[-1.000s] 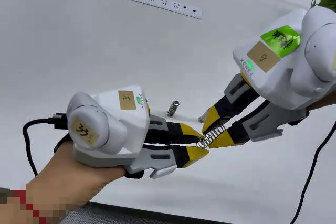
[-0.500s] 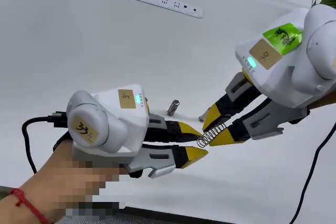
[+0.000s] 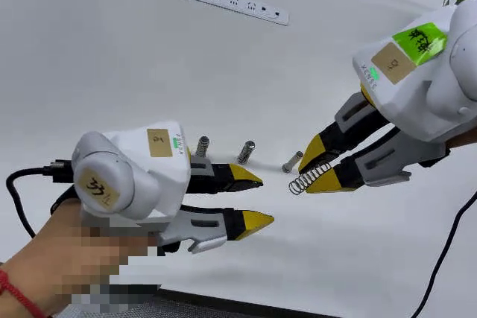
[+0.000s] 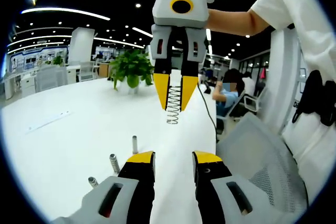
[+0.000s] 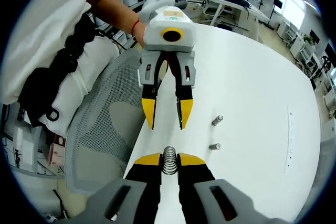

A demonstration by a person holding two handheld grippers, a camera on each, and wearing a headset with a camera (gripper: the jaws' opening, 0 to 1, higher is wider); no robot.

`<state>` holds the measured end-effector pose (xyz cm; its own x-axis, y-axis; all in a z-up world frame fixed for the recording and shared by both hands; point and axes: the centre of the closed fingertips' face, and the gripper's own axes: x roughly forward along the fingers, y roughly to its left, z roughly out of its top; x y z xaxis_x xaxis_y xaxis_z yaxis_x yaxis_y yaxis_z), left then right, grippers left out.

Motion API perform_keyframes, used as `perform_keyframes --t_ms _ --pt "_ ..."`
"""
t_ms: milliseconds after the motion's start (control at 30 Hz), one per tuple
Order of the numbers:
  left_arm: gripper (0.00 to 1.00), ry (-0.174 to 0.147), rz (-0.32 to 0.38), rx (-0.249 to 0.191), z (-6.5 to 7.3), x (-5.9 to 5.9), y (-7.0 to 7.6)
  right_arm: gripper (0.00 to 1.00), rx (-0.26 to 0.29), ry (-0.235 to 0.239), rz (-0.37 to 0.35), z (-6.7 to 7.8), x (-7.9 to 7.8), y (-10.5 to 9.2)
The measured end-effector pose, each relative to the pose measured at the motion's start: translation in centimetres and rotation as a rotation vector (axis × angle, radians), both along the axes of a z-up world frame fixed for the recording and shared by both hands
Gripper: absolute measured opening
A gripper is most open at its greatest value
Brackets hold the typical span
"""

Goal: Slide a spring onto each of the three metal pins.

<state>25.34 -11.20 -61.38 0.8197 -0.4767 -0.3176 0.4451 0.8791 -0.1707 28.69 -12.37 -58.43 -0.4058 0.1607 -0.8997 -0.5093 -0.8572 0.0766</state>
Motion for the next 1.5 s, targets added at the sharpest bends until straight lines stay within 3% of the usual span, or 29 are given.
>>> perform_keyframes --t_ms 100,267,667,1033,1500 --pt "0.33 0.019 0.009 0.037 -0.9 -0.7 0.9 0.12 0.012 -0.030 -0.044 -0.3 1.4 0.4" --pt "0.42 0.021 0.034 0.060 -1.1 -1.5 2.6 0.12 0.019 -0.073 -0.107 -1.0 3.4 0.9" --pt "0.62 0.025 0.097 0.058 -1.4 -2.8 5.5 0.12 0.009 -0.151 -0.208 -3.1 7.5 1.9" --pt "0.72 0.025 0.112 0.039 -1.8 -2.8 6.5 0.12 -0.018 -0.174 -0.237 -5.3 9.2 3.0" --pt "0.76 0.024 0.117 0.009 -2.1 -2.8 6.6 0.12 -0.062 -0.189 -0.249 -8.2 10.0 3.6"
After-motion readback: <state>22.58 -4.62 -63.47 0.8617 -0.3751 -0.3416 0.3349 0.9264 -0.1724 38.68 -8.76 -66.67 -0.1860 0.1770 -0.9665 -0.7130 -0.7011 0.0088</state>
